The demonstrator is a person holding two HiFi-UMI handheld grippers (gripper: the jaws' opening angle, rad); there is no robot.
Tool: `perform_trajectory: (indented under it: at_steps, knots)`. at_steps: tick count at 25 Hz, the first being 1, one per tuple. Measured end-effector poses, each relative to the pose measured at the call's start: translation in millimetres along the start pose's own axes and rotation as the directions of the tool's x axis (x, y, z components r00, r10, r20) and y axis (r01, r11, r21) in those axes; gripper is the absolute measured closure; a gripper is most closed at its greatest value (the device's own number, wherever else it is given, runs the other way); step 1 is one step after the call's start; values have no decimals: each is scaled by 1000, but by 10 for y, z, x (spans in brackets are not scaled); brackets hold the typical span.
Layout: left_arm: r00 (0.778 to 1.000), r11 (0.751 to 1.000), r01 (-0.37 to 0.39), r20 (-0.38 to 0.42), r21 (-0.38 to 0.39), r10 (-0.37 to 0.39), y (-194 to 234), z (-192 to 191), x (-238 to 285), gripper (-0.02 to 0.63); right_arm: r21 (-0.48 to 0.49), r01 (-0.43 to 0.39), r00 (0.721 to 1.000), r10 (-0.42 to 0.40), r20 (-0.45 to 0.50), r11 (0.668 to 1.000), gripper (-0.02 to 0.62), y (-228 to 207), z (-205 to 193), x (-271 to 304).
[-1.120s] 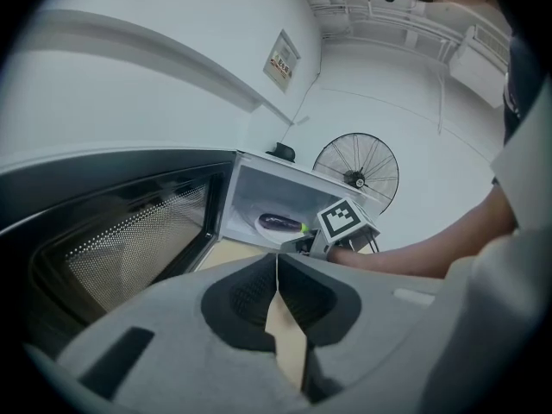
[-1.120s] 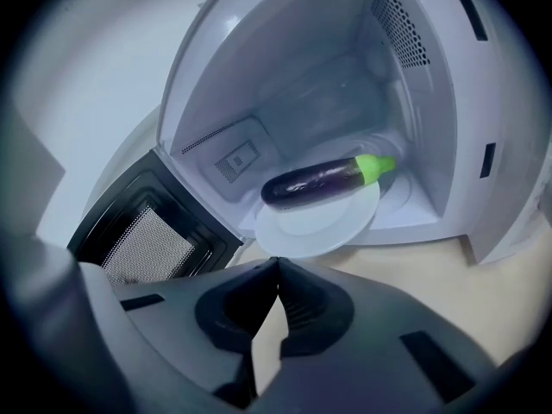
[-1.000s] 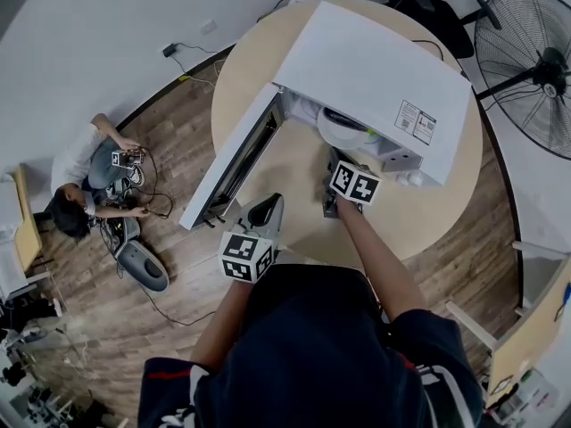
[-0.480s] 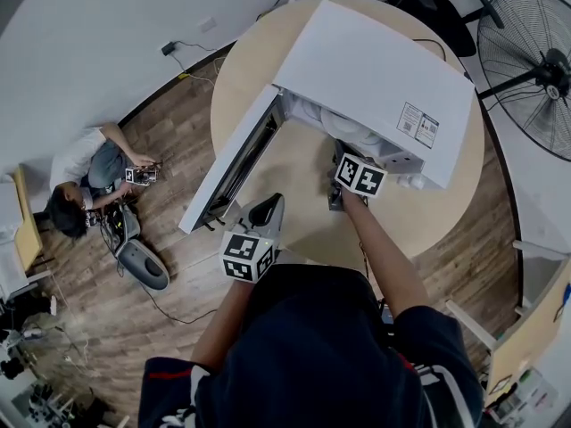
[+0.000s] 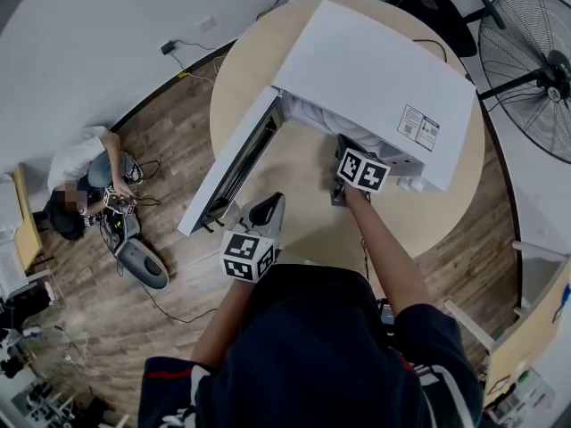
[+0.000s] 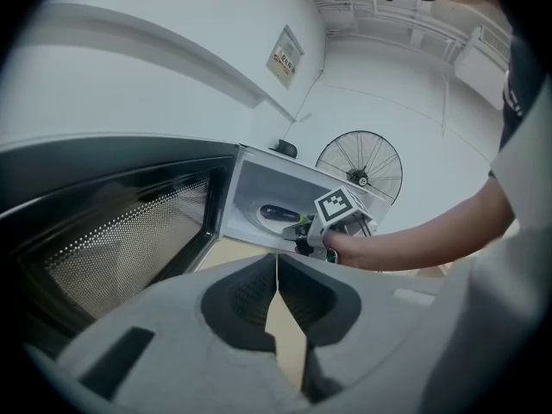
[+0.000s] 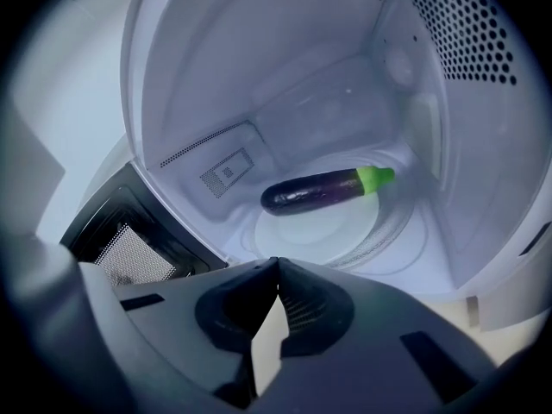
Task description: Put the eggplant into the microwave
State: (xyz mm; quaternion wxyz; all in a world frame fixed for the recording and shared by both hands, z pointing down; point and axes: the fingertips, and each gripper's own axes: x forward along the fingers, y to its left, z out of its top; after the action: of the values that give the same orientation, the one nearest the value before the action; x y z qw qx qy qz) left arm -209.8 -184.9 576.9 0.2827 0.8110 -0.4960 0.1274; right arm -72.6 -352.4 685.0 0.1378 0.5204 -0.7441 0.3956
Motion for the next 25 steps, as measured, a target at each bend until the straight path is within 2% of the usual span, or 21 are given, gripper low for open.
perform_trajectory:
  at_steps: [15, 25]
  knots:
    - [1000, 1000, -7, 29, 9, 6, -12, 96, -26, 584, -41, -30, 999, 29, -25, 999, 583, 75, -56, -100]
    - [995, 999, -40, 98, 36, 37, -25, 289, -150, 584, -208, -140, 990, 144, 3, 968, 583, 466, -41, -542]
